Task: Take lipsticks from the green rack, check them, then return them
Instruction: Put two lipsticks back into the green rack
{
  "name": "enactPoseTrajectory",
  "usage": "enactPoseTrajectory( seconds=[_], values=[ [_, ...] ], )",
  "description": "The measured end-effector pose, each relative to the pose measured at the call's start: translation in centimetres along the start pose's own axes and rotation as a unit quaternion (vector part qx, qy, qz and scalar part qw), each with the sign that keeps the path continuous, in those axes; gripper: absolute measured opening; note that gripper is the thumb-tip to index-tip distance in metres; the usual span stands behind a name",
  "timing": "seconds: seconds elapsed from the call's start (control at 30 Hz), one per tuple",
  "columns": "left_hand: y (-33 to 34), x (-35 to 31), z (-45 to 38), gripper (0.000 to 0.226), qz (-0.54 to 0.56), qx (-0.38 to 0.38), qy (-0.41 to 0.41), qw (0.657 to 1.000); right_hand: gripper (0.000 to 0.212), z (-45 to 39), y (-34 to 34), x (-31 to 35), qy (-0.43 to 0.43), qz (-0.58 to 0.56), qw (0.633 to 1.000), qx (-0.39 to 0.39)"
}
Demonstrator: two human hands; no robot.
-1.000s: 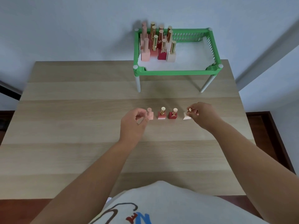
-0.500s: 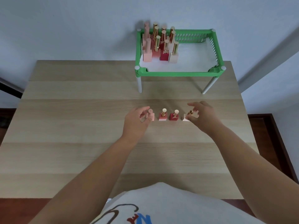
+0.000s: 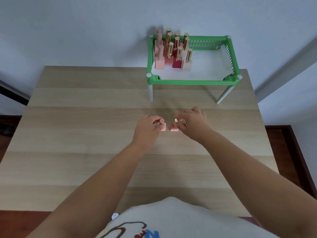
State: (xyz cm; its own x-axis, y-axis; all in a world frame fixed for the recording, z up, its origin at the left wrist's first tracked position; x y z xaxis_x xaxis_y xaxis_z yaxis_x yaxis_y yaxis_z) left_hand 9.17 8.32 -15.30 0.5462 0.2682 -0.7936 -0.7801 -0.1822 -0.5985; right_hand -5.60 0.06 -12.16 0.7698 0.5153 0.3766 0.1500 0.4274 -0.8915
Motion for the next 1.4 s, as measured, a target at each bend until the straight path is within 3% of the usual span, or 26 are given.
enactPoseTrajectory(
  seconds=[0.23, 0.4, 0.63, 0.9, 1.4],
  values=[
    [-1.2, -1.2, 0.0, 0.017, 0.04, 0.003, 0.009, 0.999, 0.017, 0.4, -1.7, -0.1, 0.011, -0.08, 0.996, -0.04],
    [-5.0, -5.7, -1.3, 0.017, 0.115, -0.032, 0.064, 0.991, 0.022, 0.5, -7.7, 1.1, -0.009, -0.151, 0.983, -0.1],
    [-9.9, -12.3, -4.4, 0.014, 0.102, -0.053, 0.154, 0.981, 0.018, -1.1, -16.4, 2.3, -0.053, -0.182, 0.962, -0.198],
    [-11.7, -13.5, -8.6, 0.026, 0.095, -0.078, 0.148, 0.981, 0.02, -5.7, -18.1, 2.2, -0.054, -0.154, 0.969, -0.185],
    [-11.3, -11.3, -13.7, 0.023, 0.053, -0.086, 0.087, 0.991, 0.024, -12.3, -15.9, 3.0, -0.049, -0.144, 0.979, -0.134]
  ],
)
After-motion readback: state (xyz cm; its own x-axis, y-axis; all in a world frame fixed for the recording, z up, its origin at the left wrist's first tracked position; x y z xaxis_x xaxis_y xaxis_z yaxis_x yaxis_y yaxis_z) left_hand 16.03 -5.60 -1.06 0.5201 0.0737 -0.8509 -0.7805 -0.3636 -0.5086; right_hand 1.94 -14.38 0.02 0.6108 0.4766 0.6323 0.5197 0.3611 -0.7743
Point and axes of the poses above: each hand's wrist, its own z-axis away from the middle knuckle, its own y-axis out of the palm, x = y × z, the point moved 9 cm from there along -z, towards the middle knuckle, and after that the axes turned 6 degrees about x, right-handed, at the moved point
